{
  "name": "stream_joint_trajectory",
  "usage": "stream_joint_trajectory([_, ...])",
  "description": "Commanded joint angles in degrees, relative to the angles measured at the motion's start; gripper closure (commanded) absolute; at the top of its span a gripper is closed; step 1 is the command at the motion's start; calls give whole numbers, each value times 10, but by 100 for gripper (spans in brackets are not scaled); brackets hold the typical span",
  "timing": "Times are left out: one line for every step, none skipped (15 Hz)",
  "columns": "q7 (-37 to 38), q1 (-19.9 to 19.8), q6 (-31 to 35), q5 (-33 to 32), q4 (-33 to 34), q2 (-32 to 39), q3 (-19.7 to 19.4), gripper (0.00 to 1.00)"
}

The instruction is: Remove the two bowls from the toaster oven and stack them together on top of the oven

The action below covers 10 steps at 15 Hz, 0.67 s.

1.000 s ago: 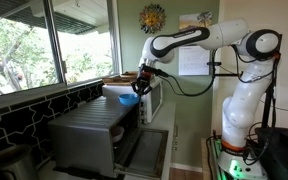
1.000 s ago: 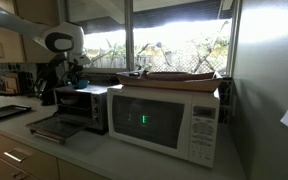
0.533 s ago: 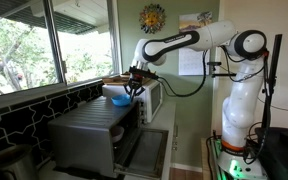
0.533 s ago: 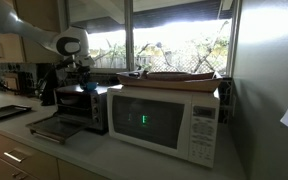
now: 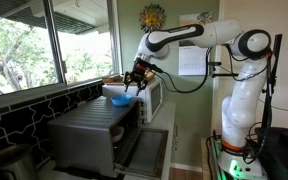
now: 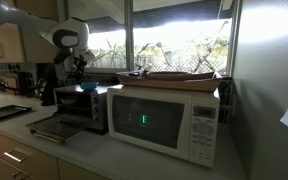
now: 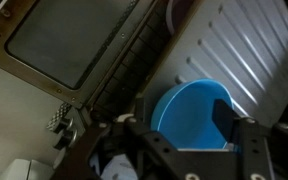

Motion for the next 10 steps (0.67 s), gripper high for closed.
stream_joint_trajectory([-126, 21, -37, 59, -64, -62, -27, 0])
stream_joint_trajectory([-159, 24, -36, 68, -81, -72, -25, 0])
stream_joint_trajectory([-189, 27, -44, 78, -91, -78, -25, 0])
stream_joint_trajectory([-217, 33, -44, 89, -106, -83, -22, 0])
stream_joint_trajectory([-236, 39, -50, 107, -115, -84, -22, 0])
stream_joint_trajectory([-248, 43, -46, 123, -127, -84, -19, 0])
stream_joint_trajectory([-213, 25, -46, 94, -91, -66, -10, 0])
stream_joint_trajectory([-226, 29, -47, 104, -101, -68, -9, 0])
stream_joint_trajectory([-232, 31, -47, 109, -107, -69, -9, 0])
stream_joint_trajectory([-236, 32, -47, 111, -110, -69, -9, 0])
